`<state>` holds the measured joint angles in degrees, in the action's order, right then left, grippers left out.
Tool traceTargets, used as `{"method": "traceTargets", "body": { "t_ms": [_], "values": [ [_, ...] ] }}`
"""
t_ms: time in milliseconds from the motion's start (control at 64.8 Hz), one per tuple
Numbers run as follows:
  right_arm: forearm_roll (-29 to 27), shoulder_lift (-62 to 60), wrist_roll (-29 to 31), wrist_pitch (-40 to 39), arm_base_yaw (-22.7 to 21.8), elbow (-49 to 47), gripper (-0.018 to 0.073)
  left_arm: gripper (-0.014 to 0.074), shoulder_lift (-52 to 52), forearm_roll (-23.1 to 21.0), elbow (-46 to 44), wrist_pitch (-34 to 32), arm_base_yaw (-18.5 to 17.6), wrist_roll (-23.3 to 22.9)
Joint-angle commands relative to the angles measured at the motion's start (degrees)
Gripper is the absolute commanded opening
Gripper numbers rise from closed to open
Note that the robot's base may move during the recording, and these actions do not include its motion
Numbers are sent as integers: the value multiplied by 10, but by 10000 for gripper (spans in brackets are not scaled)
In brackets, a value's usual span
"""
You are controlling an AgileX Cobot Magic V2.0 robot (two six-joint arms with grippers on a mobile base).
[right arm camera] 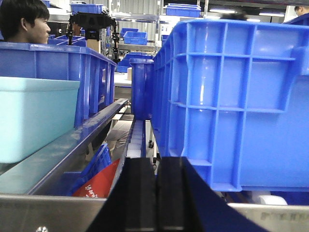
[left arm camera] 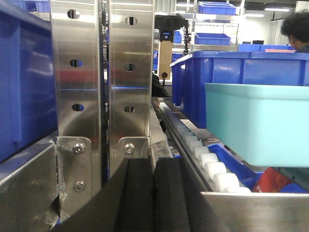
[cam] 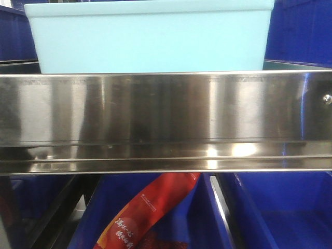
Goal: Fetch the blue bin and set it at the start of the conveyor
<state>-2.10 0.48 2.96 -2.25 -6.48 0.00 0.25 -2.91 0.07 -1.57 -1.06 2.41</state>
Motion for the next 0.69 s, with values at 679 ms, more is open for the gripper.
{"method": "traceTargets", "body": {
  "t_ms": [679],
  "values": [
    [3, -5, 0, -12, -1, 0, -167, -111, -2, -3, -1, -7, 1, 2]
  ]
}}
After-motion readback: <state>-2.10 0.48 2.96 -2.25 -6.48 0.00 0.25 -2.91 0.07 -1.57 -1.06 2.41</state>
